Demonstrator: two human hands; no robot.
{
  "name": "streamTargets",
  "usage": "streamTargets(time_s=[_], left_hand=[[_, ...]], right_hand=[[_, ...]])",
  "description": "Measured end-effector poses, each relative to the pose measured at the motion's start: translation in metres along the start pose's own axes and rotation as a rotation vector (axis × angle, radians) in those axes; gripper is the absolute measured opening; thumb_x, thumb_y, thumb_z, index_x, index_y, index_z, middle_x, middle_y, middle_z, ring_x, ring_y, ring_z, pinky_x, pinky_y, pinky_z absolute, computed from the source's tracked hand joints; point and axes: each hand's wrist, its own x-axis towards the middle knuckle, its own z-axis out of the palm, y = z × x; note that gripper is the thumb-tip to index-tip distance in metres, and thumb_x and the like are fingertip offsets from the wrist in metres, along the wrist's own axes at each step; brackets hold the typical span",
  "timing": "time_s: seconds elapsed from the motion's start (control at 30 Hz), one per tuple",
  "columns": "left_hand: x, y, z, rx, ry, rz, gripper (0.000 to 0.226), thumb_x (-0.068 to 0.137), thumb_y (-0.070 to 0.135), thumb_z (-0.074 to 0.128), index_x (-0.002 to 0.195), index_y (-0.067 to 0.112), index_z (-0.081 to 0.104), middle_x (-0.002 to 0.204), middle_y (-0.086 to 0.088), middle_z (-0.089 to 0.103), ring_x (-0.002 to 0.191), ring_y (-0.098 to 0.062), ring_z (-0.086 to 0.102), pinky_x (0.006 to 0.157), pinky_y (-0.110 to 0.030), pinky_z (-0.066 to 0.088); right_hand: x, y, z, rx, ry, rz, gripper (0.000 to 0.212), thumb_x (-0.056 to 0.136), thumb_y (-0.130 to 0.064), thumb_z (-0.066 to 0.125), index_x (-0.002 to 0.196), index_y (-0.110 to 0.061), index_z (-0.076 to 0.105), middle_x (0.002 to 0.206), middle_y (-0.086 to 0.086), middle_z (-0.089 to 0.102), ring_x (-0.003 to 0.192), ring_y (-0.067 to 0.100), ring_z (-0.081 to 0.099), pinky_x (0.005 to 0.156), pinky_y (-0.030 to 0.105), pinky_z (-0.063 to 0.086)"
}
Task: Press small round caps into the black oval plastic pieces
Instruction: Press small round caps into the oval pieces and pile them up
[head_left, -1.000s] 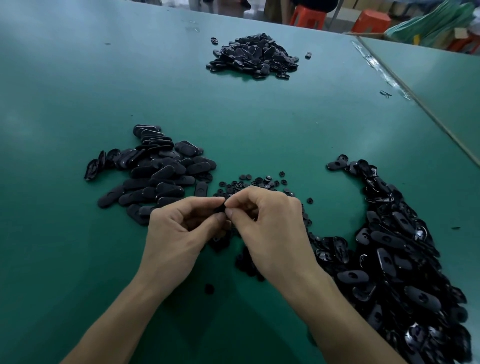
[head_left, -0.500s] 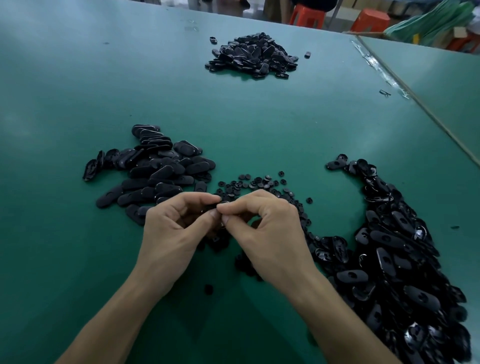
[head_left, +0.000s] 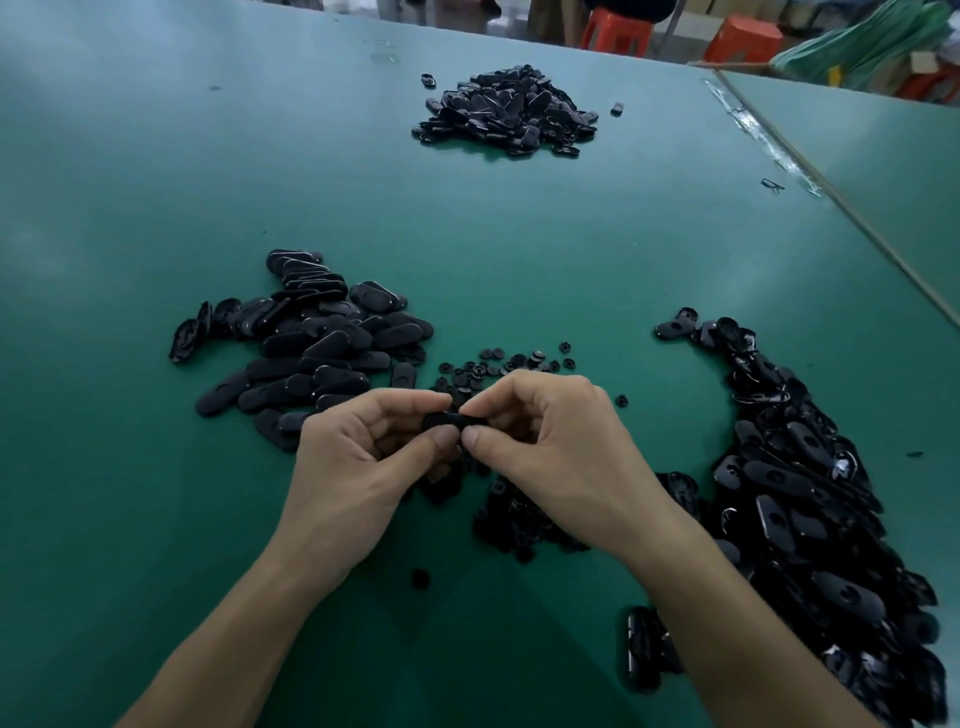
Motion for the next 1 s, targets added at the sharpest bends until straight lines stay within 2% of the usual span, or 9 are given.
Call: streamTargets(time_s=[0.27,0.53,0.77,1.0], left_hand=[[0.0017,-0.0010,-0.0012,0.029,-0.023,-0.011,0.021,0.071,0.013,0.078,0.092,0.019,0.079,0.083,-0.008,0.077,0.068,-0.015,0.073,0.066,-0.018,0.057],[0.0027,-0.0025,-0.0019,0.034,-0.025,-0.030,0.022,0.069,0.013,0.079,0.090,0.019,0.079,0.081,-0.010,0.077,0.065,-0.017,0.073,0.065,-0.019,0.057],[0.0022,-0.0007,-0.0014,0.012,-0.023,-0.036,0.022,0.066,0.013,0.080,0.087,0.017,0.080,0.078,-0.011,0.077,0.062,-0.016,0.072,0.062,-0.018,0.056],[0.0010,0.0001,0.0007,0.046,0.014,-0.019,0.026,0.062,0.015,0.081,0.087,0.011,0.076,0.073,-0.010,0.076,0.058,-0.015,0.071,0.058,-0.019,0.056]], right_hand=[[0.0002,-0.0017,0.0003,-0.021,0.017,0.007,0.011,0.085,-0.014,0.075,0.085,-0.025,0.073,0.072,-0.012,0.073,0.066,-0.003,0.067,0.061,0.010,0.049],[0.0010,-0.0027,0.0044,-0.074,0.020,0.019,0.007,0.082,-0.017,0.072,0.083,-0.024,0.070,0.071,-0.010,0.072,0.064,0.000,0.066,0.058,0.016,0.053],[-0.0011,-0.0020,0.0025,-0.009,0.032,0.049,0.010,0.080,-0.017,0.075,0.079,-0.026,0.069,0.073,-0.014,0.072,0.062,-0.003,0.065,0.056,0.012,0.048],[-0.0051,-0.0053,0.0014,-0.021,0.031,0.027,0.014,0.082,-0.014,0.073,0.080,-0.027,0.071,0.072,-0.013,0.073,0.063,-0.002,0.067,0.059,0.014,0.052]])
